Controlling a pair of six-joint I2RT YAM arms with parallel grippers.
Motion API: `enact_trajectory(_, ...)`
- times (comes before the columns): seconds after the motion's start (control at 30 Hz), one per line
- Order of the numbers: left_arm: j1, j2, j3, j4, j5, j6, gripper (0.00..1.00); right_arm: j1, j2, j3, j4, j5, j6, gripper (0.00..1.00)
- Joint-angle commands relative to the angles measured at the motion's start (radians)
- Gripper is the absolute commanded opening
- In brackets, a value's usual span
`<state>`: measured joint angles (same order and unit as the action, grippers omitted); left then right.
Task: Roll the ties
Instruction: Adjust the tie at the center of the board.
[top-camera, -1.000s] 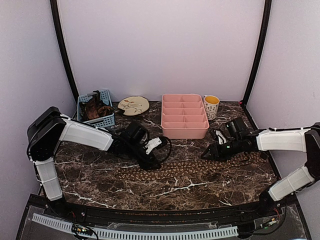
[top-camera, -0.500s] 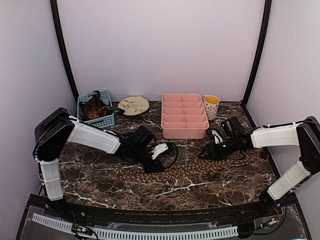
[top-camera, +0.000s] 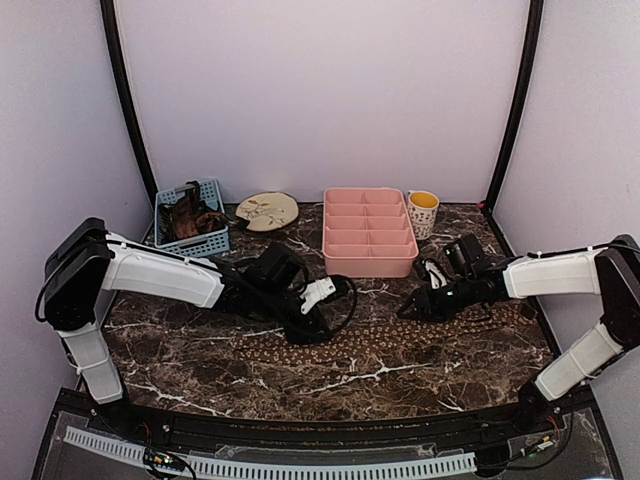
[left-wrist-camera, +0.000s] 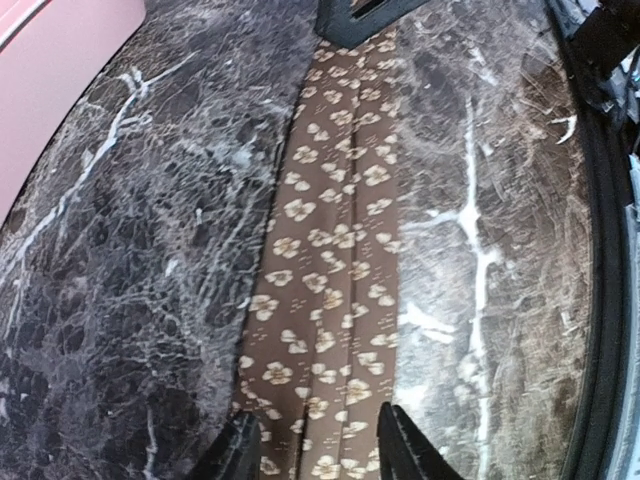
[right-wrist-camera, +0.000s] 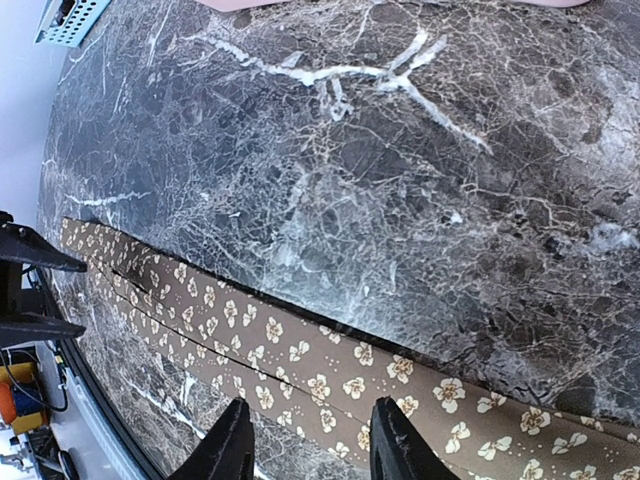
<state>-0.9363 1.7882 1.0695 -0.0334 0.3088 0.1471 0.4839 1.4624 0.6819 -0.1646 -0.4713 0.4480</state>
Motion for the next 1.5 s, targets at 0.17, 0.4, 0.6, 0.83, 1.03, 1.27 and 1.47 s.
enact_trajectory(0.17, 0.001, 0.11, 0.028, -0.013, -0.109, 0.014, 0.47, 0.005, -0.009, -0.011, 0.036, -0.009, 0.006, 0.39)
enact_trajectory(0.4, 0.001, 0.135, 0.026, -0.042, -0.111, 0.038, 0.15, 0.005, -0.001, -0.015, 0.034, -0.004, 0.003, 0.39)
enact_trajectory(0.6, -0.001, 0.057, 0.04, -0.07, -0.068, 0.046, 0.05, 0.005, 0.001, -0.016, 0.034, -0.004, 0.003, 0.39)
enact_trajectory(0.83, -0.012, -0.001, 0.045, -0.139, 0.016, 0.046, 0.04, 0.005, -0.007, -0.02, 0.027, -0.001, -0.002, 0.39)
enact_trajectory(1.03, -0.042, 0.007, 0.025, -0.169, 0.087, 0.045, 0.04, 0.005, -0.008, -0.019, 0.021, 0.002, -0.005, 0.38)
enact_trajectory(1.27, -0.048, 0.026, 0.012, -0.169, -0.028, 0.019, 0.3, 0.005, 0.002, -0.014, 0.027, -0.013, -0.008, 0.38)
enact_trajectory(1.47, -0.048, -0.028, -0.023, -0.111, -0.096, 0.019, 0.67, 0.01, 0.004, -0.015, 0.046, -0.038, -0.008, 0.4)
